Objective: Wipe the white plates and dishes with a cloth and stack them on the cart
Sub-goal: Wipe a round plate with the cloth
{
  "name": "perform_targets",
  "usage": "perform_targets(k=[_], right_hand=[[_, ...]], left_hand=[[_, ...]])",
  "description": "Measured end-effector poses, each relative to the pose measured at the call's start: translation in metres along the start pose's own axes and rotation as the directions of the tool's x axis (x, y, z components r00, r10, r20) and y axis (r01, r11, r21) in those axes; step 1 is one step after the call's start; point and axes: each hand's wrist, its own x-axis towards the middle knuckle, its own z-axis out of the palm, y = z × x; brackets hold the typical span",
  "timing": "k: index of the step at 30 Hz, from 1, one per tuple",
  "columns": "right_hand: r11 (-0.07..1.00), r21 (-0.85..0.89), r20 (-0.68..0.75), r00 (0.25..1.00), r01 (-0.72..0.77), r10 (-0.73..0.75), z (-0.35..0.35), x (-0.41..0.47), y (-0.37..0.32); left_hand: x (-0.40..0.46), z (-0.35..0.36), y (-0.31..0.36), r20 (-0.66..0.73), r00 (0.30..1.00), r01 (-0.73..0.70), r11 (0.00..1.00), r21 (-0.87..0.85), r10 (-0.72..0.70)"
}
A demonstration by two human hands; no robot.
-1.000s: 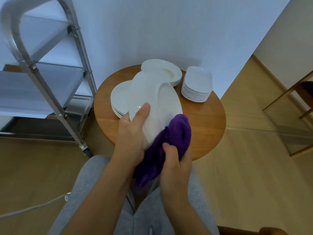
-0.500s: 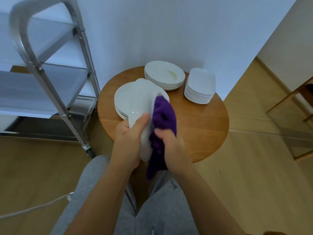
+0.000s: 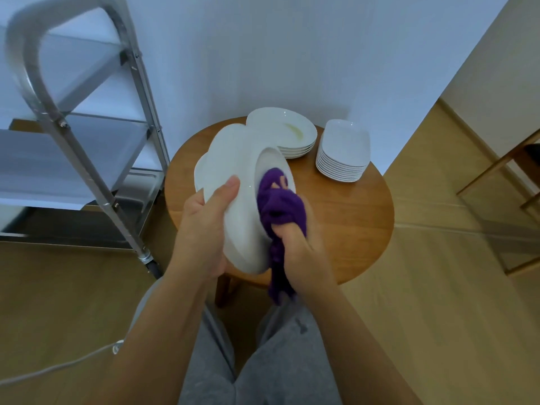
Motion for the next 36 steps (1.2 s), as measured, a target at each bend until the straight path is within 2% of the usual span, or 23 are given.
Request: perform_targets(k=[2,3,4,5,6,8,10,12,14,15,16,18,23,31,36], right_hand=[[1.0,-0.001,-0.026,1.0,-0.006,0.006,-0.003,0.001,0.0],[0.997,0.055,-0.122,0.991,-0.054,0.06,-0.006,0.006,0.0],[0.971,0.195,-0.236,0.954,-0.138,0.183,-0.012,0.011,0.001],[0.895,0.406,-0.304,0.897,-0.184,0.321,-0.019,0.015,0.003],[0.785,0.6,-0.322,0.851,-0.156,0.415,-0.026,0.02,0.003],[0.62,0.785,-0.356,0.815,-0.005,0.458,-0.042,0.027,0.002],[0.568,0.818,-0.405,0.79,0.089,0.46,-0.055,0.032,-0.001],[0.571,0.812,-0.438,0.775,0.123,0.455,-0.063,0.036,-0.002],[0.578,0.809,-0.439,0.764,0.107,0.473,-0.067,0.037,0.001],[0.577,0.812,-0.434,0.754,0.09,0.493,-0.067,0.038,0.004],[0.575,0.816,-0.426,0.743,0.068,0.516,-0.068,0.039,0.008],[0.565,0.825,-0.408,0.711,0.017,0.573,-0.069,0.041,0.016],[0.558,0.823,-0.371,0.642,-0.108,0.671,-0.068,0.051,0.027],[0.584,0.789,-0.361,0.623,-0.192,0.694,-0.064,0.068,0.039],[0.587,0.775,-0.344,0.622,-0.235,0.703,-0.063,0.07,0.047]], left_hand=[[0.006,-0.002,0.0,-0.084,0.996,-0.02,0.997,0.07,0.026],[0.008,-0.002,0.001,-0.108,0.993,-0.04,0.987,0.158,0.058],[0.011,-0.001,0.003,-0.102,0.989,-0.074,0.961,0.266,0.105],[0.014,0.0,0.005,-0.065,0.985,-0.125,0.92,0.372,0.16],[0.018,0.001,0.007,-0.001,0.979,-0.181,0.866,0.466,0.206],[0.029,0.003,0.009,0.18,0.953,-0.303,0.712,0.633,0.246],[0.047,0.005,0.003,0.365,0.896,-0.443,0.448,0.776,0.254],[0.069,0.007,-0.008,0.47,0.868,-0.491,0.128,0.862,0.161],[0.089,0.007,-0.019,0.527,0.848,-0.504,-0.236,0.831,0.047],[0.097,0.006,-0.025,0.562,0.827,-0.522,-0.361,0.772,0.006],[0.103,0.006,-0.03,0.589,0.808,-0.546,-0.423,0.723,-0.037],[0.114,0.004,-0.038,0.606,0.788,-0.578,-0.466,0.67,-0.108],[0.132,-0.001,-0.054,0.572,0.792,-0.597,-0.472,0.649,-0.214],[0.147,-0.011,-0.07,0.59,0.755,-0.647,-0.465,0.604,-0.286],[0.147,-0.02,-0.078,0.488,0.797,-0.602,-0.404,0.689,-0.356]])
